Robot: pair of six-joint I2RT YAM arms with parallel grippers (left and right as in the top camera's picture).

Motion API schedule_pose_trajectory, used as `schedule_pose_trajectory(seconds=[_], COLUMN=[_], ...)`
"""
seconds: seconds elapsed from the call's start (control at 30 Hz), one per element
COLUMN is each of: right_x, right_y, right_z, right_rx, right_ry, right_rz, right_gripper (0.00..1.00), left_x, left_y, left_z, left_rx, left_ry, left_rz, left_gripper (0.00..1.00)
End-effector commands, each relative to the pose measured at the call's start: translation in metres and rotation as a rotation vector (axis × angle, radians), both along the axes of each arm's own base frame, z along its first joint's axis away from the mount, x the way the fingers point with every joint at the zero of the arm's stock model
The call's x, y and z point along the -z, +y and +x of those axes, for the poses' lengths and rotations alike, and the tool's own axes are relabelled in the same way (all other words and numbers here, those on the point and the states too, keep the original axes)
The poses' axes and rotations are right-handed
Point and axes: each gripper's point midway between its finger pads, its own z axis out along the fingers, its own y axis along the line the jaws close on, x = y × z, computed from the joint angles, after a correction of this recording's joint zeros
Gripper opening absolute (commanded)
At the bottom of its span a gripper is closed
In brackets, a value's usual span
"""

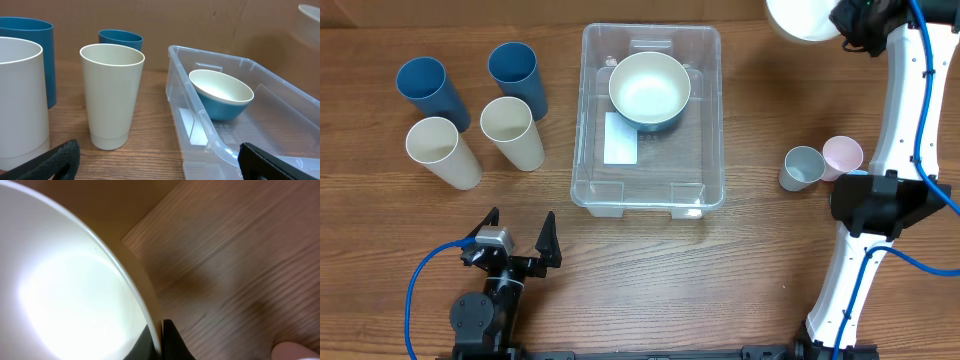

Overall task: Pack container
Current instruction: 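Return the right gripper and grasp the second cream bowl rim, then lower the second cream bowl onto the stacked bowls and release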

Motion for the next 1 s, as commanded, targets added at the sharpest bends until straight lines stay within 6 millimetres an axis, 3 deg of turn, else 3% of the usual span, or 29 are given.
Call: schedule_pose_trajectory(seconds=[0.0,0.1,0.23,0.37,0.67,0.9,0.93,0.97], right_x=[-0.027,-0.02,-0.006,0.016,0.087,0.104,0.107,0.109], right_y=[0.081,0.141,0.19,0.228,0.238,0.244,0.244,0.244], right_z=[-0.012,-0.028,-0.045,-0.049,-0.034,-0.019,-0.019,-0.02], right_rx=[-0.265,-0.417,-0.483,-0.547,-0.555,-0.578,-0.579,-0.582], right_ry=[-0.046,0.006,0.065,0.095,0.172,0.134,0.139,0.144], right_rz=[0.059,0.017,-0.152,-0.21,-0.201,-0.212,-0.213,-0.215], right_gripper=[0.04,0.04,0.04,0.04,0.04,0.05,0.12,0.36], left_x=[0.0,0.0,0.0,0.0,0.0,0.0,0.0,0.0], left_y=[0.0,0.0,0.0,0.0,0.0,0.0,0.0,0.0], left_z=[0.0,0.0,0.0,0.0,0.0,0.0,0.0,0.0], left_rx=[0.0,0.0,0.0,0.0,0.0,0.0,0.0,0.0], left_ry=[-0.007,-0.007,-0.007,-0.007,-0.007,-0.007,-0.007,-0.007], left_rz=[0.02,0.02,0.02,0.02,0.02,0.02,0.02,0.02], left_gripper=[1.0,1.0,1.0,1.0,1.0,1.0,1.0,1.0])
